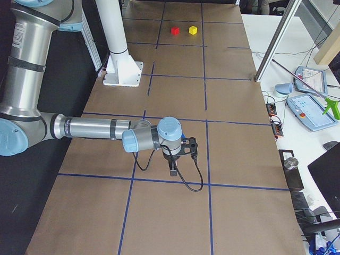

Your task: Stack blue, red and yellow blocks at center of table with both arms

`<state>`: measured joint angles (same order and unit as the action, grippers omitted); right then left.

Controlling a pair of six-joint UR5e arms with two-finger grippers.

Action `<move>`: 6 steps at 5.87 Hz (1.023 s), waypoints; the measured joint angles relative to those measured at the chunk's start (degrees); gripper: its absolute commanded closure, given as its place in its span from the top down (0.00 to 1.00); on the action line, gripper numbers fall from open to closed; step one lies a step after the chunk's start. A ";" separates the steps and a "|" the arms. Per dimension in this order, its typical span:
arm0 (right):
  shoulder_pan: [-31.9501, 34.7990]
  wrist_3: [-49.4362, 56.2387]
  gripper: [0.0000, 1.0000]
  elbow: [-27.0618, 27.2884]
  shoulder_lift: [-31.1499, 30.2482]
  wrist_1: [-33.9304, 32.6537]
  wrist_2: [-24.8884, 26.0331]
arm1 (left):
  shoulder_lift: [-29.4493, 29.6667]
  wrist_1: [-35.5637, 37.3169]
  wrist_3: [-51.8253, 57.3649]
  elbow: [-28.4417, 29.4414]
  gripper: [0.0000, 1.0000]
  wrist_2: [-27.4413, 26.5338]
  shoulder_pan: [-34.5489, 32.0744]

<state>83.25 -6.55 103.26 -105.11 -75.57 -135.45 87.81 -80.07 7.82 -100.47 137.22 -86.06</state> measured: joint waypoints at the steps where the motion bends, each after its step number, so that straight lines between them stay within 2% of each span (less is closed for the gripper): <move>1: -0.39 -0.17 1.00 -0.04 0.43 0.93 -0.02 | -0.10 0.00 0.00 -0.63 1.00 1.51 -0.08; 2: -2.23 -0.92 1.00 -0.10 1.83 1.18 0.11 | -0.19 0.00 0.00 -1.47 1.00 2.06 -0.12; 4: -11.06 -6.86 0.99 -0.22 7.49 1.43 0.95 | -0.27 -0.03 0.11 -2.53 1.00 2.00 -0.16; 6: -21.68 -11.55 0.99 -0.39 12.20 1.51 7.10 | -0.31 -0.08 0.38 -2.78 1.00 1.84 -0.16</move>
<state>61.57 -18.10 102.87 -92.90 -74.07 -128.35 87.50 -80.15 8.20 -103.25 139.06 -86.22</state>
